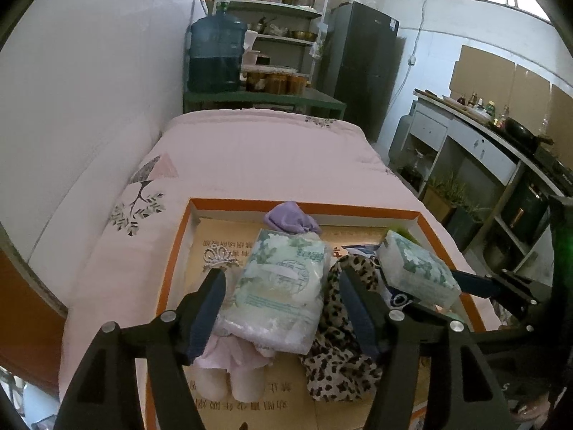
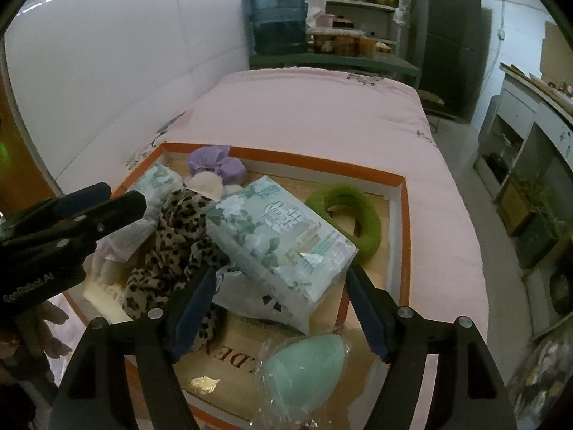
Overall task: Organize soft objects
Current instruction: 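Open the left tool to drop the wipes while the right tool releases the tissues, then withdraw both open tools from the tray toward the remaining items on the bed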
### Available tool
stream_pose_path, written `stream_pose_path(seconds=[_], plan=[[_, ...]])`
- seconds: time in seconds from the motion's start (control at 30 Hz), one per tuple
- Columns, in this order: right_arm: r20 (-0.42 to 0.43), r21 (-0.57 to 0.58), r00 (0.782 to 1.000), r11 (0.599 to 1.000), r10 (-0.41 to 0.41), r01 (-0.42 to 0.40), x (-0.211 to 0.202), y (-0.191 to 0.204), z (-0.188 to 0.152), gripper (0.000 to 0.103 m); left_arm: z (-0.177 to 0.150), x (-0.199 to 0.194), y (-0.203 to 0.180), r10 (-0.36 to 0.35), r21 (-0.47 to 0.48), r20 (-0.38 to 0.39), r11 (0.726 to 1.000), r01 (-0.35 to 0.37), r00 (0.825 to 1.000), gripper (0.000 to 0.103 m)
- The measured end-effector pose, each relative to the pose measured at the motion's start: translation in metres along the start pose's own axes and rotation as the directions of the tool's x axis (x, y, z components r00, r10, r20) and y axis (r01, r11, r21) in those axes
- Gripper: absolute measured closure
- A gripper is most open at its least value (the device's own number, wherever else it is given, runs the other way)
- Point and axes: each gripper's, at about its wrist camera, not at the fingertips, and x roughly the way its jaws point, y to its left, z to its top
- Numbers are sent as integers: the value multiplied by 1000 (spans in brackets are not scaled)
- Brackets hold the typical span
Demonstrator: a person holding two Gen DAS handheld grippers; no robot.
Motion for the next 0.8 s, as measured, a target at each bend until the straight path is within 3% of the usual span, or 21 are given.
stream_pose_path(seconds=[0.8], plan=[[27,12,1000,1000,0,0,-37,11,-15,27,-7,-42,-10,9,20,39,1000,-10,999,37]])
